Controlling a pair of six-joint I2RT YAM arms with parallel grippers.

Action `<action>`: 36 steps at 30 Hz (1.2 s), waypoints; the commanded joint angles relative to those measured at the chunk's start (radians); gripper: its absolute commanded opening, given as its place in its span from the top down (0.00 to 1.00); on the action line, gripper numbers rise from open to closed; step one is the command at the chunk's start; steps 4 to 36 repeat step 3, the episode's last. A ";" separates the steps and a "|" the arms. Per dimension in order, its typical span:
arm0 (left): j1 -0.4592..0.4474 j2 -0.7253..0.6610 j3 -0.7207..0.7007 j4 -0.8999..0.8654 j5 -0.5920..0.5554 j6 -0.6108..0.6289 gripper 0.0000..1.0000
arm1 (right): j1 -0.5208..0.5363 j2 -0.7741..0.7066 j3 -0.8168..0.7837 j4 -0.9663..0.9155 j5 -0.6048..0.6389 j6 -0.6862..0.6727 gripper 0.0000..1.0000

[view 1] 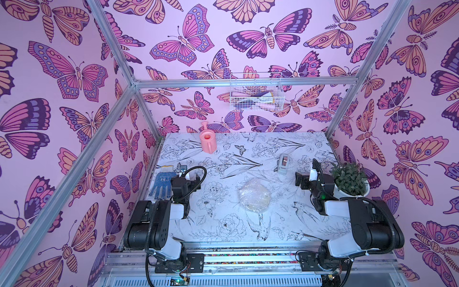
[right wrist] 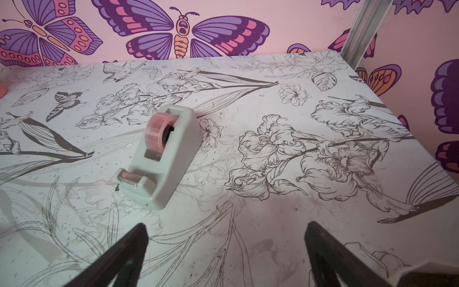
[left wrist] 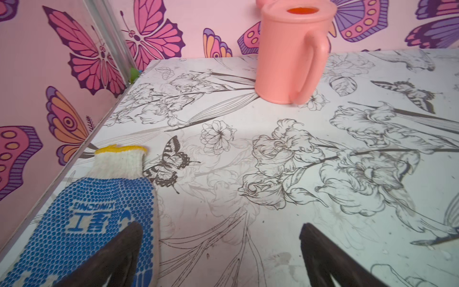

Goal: Wrap dinner plates in bubble wrap
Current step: Reset both arms

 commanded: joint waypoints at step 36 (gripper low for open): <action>0.008 0.008 -0.003 0.018 0.064 0.010 0.01 | 0.004 -0.003 0.015 -0.019 0.015 0.009 0.01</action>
